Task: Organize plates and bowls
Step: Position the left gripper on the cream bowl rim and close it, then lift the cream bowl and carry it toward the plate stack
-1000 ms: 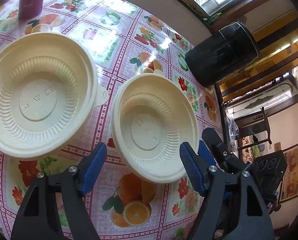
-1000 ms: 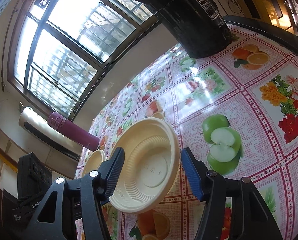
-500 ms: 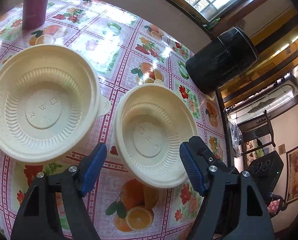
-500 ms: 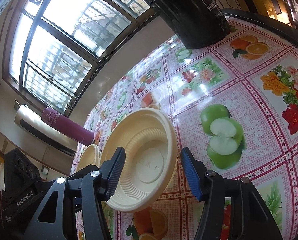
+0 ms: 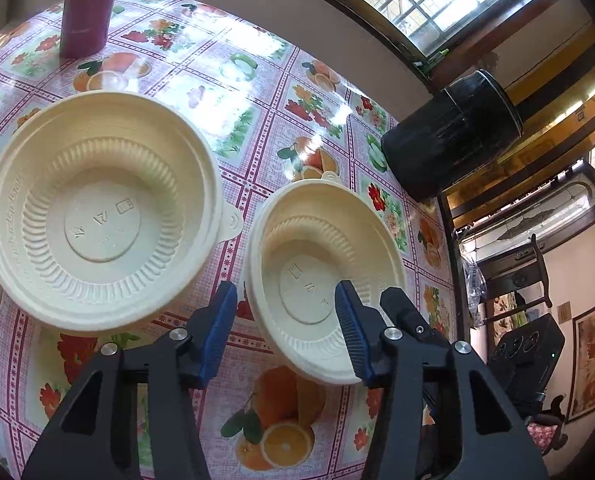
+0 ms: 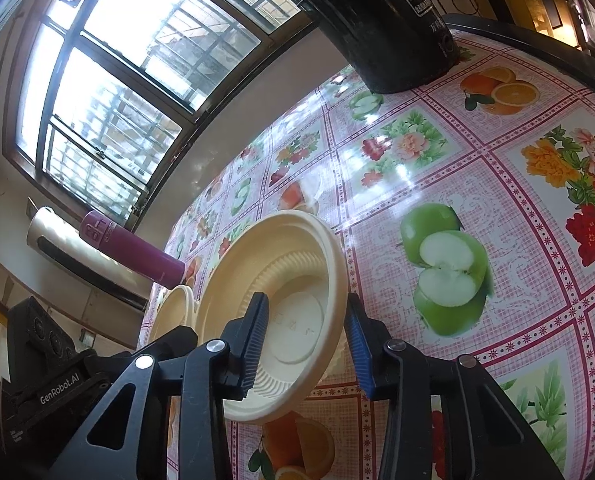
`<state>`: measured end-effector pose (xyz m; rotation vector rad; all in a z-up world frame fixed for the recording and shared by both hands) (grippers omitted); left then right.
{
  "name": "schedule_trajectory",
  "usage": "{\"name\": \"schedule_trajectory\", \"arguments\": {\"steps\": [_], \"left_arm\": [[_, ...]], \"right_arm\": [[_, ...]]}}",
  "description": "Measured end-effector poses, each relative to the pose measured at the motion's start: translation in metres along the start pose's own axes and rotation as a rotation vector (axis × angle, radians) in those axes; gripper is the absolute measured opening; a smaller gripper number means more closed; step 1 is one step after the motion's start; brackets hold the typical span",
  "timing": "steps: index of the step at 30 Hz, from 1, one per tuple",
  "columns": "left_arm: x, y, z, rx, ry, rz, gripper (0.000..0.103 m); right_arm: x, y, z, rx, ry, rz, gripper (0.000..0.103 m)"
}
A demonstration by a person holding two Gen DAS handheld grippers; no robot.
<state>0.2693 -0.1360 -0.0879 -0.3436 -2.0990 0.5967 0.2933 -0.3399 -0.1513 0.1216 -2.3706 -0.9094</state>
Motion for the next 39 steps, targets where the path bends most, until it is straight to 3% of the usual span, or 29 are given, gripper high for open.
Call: {"name": "schedule_trajectory", "arguments": {"steps": [8, 16, 39], "left_arm": [[-0.002, 0.003, 0.002, 0.002, 0.002, -0.021, 0.025], [-0.006, 0.006, 0.003, -0.003, 0.011, -0.031, 0.014], [-0.009, 0.01, 0.007, -0.002, 0.044, -0.039, 0.01]], "right_arm": [[0.003, -0.007, -0.002, -0.005, -0.014, 0.053, 0.015], [0.005, -0.008, -0.002, -0.005, -0.017, 0.075, 0.013], [0.01, -0.005, 0.007, -0.025, -0.009, 0.089, 0.011]]}}
Point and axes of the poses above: each gripper's, at about its wrist camera, not at the fingertips, and x roughly against the way its jaws point, y to its left, z to its underside, the point moved 5 cm from there along -x, roughly the way its jaws point, and after that the axes turned 7 degrees about -y, right-handed, at the moved point
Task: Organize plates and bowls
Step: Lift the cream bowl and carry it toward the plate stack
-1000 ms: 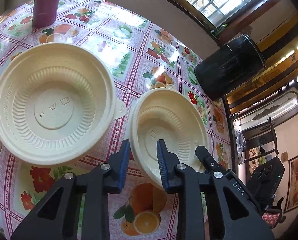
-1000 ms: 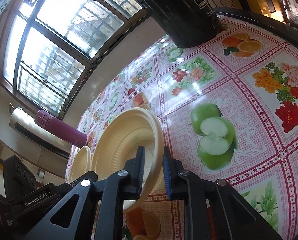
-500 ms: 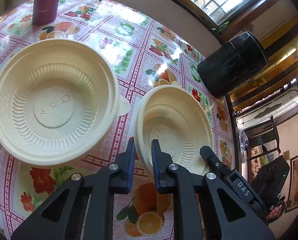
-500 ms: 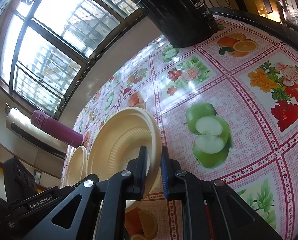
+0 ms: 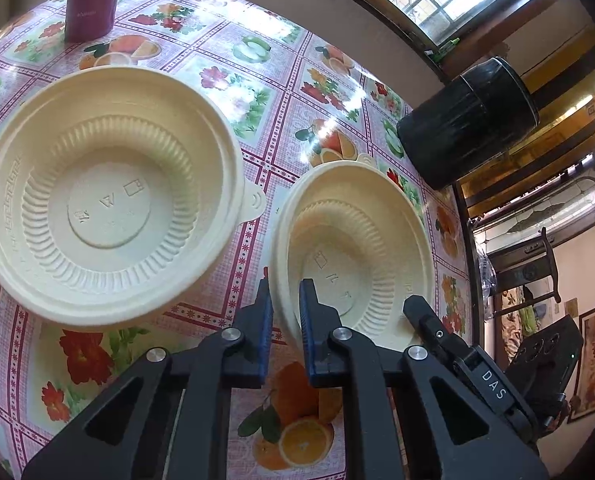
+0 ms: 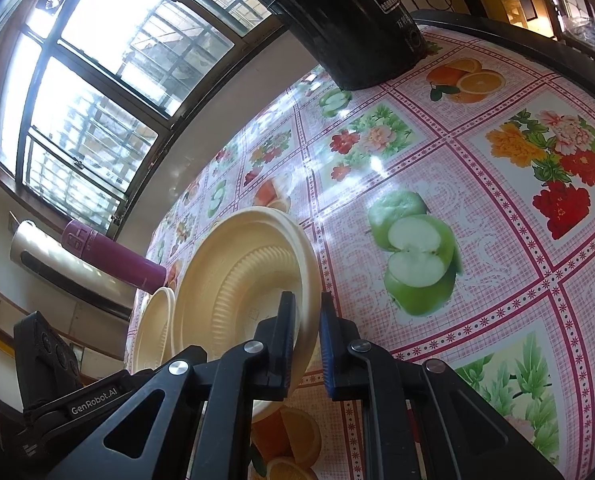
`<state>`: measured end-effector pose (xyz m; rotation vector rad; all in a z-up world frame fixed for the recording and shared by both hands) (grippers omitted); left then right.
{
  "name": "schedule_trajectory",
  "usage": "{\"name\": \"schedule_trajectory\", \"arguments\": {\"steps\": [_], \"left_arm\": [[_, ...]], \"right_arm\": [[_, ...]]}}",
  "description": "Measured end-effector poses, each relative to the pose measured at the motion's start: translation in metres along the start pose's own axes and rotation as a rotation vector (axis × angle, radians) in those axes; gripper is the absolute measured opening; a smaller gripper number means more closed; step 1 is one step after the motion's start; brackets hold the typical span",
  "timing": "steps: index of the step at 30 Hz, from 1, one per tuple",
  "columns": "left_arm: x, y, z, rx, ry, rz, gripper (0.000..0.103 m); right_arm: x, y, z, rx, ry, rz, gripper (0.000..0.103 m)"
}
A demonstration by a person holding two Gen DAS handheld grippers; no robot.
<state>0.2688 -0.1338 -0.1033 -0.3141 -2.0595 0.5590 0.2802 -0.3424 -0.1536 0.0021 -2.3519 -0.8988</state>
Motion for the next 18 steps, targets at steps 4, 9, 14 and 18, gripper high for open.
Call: {"name": "schedule_trajectory", "arguments": {"steps": [4, 9, 14, 18], "left_arm": [[-0.0001, 0.002, 0.0004, 0.008, 0.009, -0.004, 0.01], [-0.0022, 0.0031, 0.0005, -0.014, 0.006, -0.038, 0.01], [-0.0018, 0.0011, 0.0021, -0.035, -0.002, -0.045, 0.01], [-0.0005, -0.0012, 0.0037, -0.061, -0.018, -0.063, 0.01]], "right_arm": [[0.0024, 0.0018, 0.0003, 0.004, -0.009, -0.003, 0.011], [0.009, 0.0017, -0.0017, -0.01, -0.036, -0.021, 0.008], [0.0095, -0.0032, -0.0019, -0.031, -0.029, -0.023, 0.008], [0.0108, -0.0059, 0.0, -0.05, -0.023, -0.029, 0.008]]}}
Point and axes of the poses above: each gripper's, at about its wrist camera, not at the fingertips, and x roughly against the way its jaws point, y to its left, z to its underside, the point moved 5 cm from there along -x, roughly the way its jaws point, and after that the axes turned 7 degrees about -y, right-handed, at the moved point
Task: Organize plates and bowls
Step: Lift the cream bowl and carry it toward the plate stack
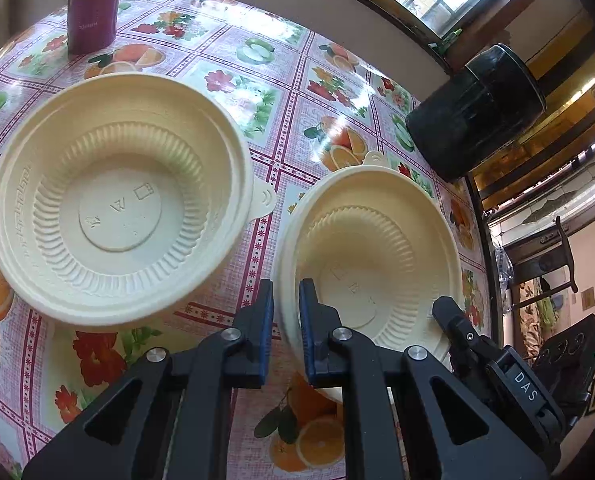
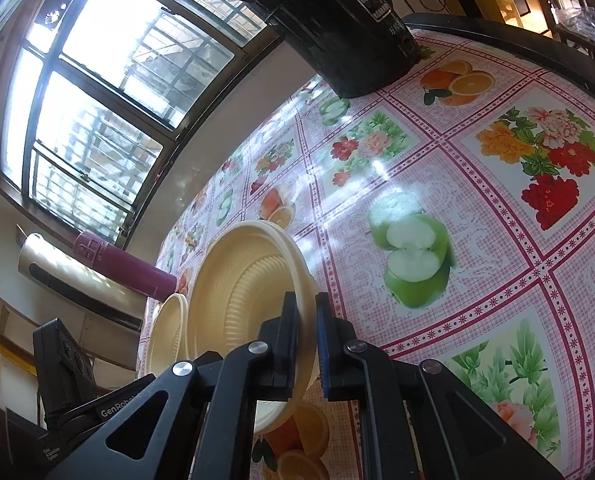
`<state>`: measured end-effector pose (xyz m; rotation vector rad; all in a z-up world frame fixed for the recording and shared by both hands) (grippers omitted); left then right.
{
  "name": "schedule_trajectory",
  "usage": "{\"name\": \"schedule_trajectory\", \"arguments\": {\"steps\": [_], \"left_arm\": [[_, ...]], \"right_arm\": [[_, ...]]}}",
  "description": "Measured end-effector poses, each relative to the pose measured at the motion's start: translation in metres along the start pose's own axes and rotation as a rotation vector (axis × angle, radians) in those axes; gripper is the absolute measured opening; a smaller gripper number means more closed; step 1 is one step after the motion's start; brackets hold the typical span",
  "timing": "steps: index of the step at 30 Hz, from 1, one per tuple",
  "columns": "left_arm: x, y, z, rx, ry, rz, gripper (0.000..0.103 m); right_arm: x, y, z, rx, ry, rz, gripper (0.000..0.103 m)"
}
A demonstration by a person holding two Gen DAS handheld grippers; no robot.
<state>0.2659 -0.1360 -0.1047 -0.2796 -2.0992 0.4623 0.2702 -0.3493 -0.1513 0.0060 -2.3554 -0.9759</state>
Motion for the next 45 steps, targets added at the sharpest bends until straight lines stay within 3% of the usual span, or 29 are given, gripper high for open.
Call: {"name": "schedule_trajectory", "arguments": {"steps": [23, 45], "left_arm": [[0.025, -0.023, 0.044, -0.191, -0.073, -0.082, 0.01], [0.068, -0.007, 0.1, -0.222, -0.111, -0.105, 0.012]], "right_arm": [[0.04, -0.029, 0.023, -0.069, 0.02, -0.005, 0.009], [0.088, -0.03, 0.069, -0.001, 0.005, -0.028, 0.01]]}}
Point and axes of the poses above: each gripper's, at about its wrist camera, not at the fingertips, and x roughly against the way its jaws point, y to its left, z to its underside, the point moved 5 cm from there along -x, roughly the way its jaws point, and after that the axes turned 7 degrees about -y, right-handed, at the moved point
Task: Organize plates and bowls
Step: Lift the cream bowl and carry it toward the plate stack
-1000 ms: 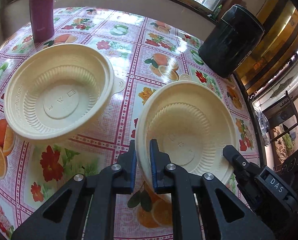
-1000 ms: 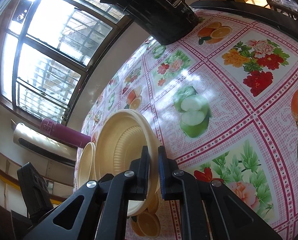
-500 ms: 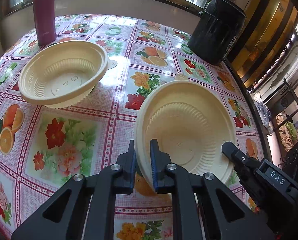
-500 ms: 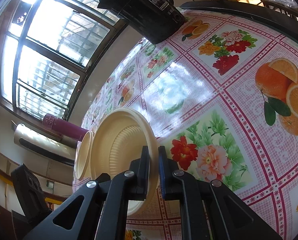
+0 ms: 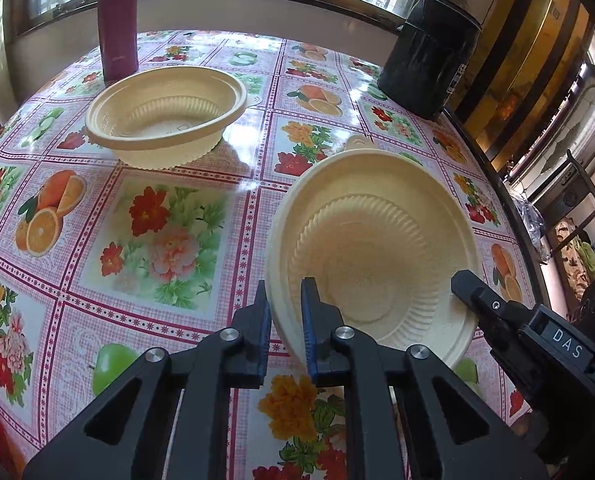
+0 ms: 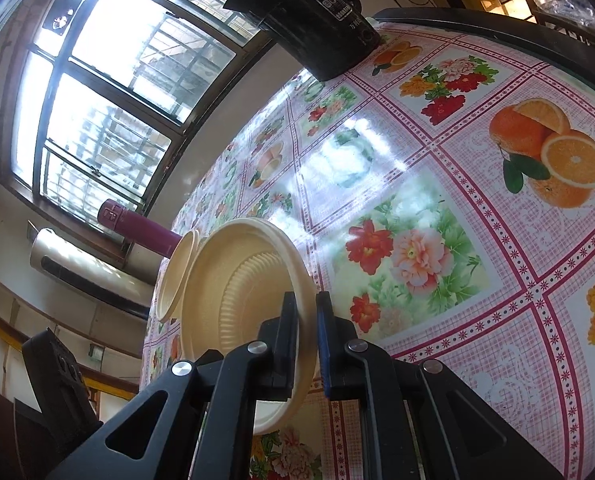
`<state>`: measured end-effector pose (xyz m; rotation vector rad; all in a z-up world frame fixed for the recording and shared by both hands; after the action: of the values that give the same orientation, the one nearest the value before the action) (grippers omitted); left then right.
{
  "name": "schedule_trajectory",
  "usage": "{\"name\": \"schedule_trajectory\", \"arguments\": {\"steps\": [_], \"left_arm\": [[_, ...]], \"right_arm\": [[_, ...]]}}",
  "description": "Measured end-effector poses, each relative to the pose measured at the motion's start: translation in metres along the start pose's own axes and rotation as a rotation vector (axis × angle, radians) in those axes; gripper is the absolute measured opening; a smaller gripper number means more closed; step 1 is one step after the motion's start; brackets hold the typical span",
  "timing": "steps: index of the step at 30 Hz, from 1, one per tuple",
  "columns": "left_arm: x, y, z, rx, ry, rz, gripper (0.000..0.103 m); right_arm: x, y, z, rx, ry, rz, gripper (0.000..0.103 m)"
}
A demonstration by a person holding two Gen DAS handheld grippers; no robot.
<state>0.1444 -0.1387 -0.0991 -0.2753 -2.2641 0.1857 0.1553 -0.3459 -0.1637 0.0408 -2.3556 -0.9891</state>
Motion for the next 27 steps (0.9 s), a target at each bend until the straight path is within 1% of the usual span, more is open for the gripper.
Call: {"name": "schedule_trajectory", "arguments": {"steps": [18, 27], "left_arm": [[0.036, 0.025, 0.03, -0.044, -0.021, -0.046, 0.013], [0.053, 0.048, 0.042, -0.037, -0.026, -0.075, 0.013]], "right_arm": [[0.026, 0.015, 0.047, 0.015, 0.02, -0.052, 0.01], [0.032, 0.034, 0.075, 0.034, 0.06, -0.07, 0.01]]}}
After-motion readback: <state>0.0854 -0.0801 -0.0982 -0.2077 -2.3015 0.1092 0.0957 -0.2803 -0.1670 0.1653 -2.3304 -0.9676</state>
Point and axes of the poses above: each gripper's, at about its wrist camera, not at the fingertips, and x roughly against the way its jaws point, y to its left, z to its underside, the point moved 5 cm from there along -x, roughly the way its jaws point, and after that the axes turned 7 degrees about -y, right-handed, at the moved point
